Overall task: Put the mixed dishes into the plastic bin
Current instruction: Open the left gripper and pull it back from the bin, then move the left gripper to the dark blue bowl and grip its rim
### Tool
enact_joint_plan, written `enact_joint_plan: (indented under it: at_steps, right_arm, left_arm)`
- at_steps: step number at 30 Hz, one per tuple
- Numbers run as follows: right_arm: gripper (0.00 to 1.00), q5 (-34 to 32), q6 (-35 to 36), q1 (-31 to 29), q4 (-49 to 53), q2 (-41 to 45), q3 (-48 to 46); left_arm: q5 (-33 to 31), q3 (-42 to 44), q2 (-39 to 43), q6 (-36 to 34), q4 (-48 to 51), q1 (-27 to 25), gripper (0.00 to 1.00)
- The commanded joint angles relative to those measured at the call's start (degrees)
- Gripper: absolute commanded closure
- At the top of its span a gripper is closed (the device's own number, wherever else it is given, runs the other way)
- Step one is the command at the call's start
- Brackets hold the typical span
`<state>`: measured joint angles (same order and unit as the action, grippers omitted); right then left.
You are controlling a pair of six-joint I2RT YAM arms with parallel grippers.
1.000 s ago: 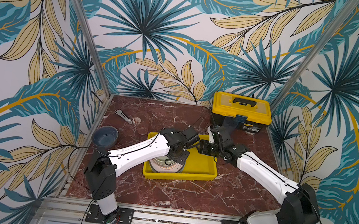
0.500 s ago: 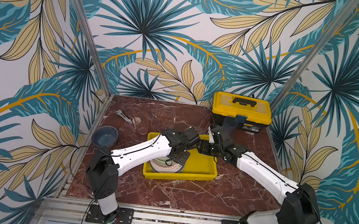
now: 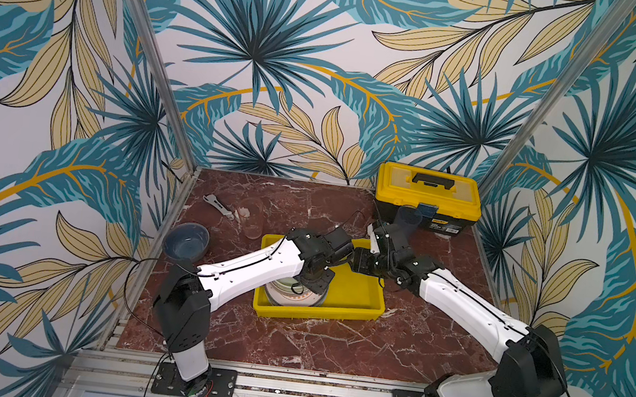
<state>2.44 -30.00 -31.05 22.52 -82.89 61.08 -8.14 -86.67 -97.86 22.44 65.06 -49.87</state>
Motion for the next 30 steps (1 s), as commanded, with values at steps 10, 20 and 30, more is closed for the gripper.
enact_joint_plan:
  at_steps: [10, 20, 30]
  right_arm:
    - [0.40, 2.64, 1.93, 0.14, -2.05, 1.38, -0.72]
    - [0.40, 4.53, 2.58, 0.10, -3.39, 0.12, -0.10]
    - [0.39, 5.68, 7.77, 0.10, -1.52, 0.54, 1.67]
  left_arm:
    - [1.78, -0.69, 10.54, 0.30, 0.87, 12.68, 0.57]
    - [0.75, 7.02, 25.75, -0.64, 0.15, 36.48, 0.43]
    - [11.41, 17.51, 26.03, 1.13, -5.91, 64.92, 0.44]
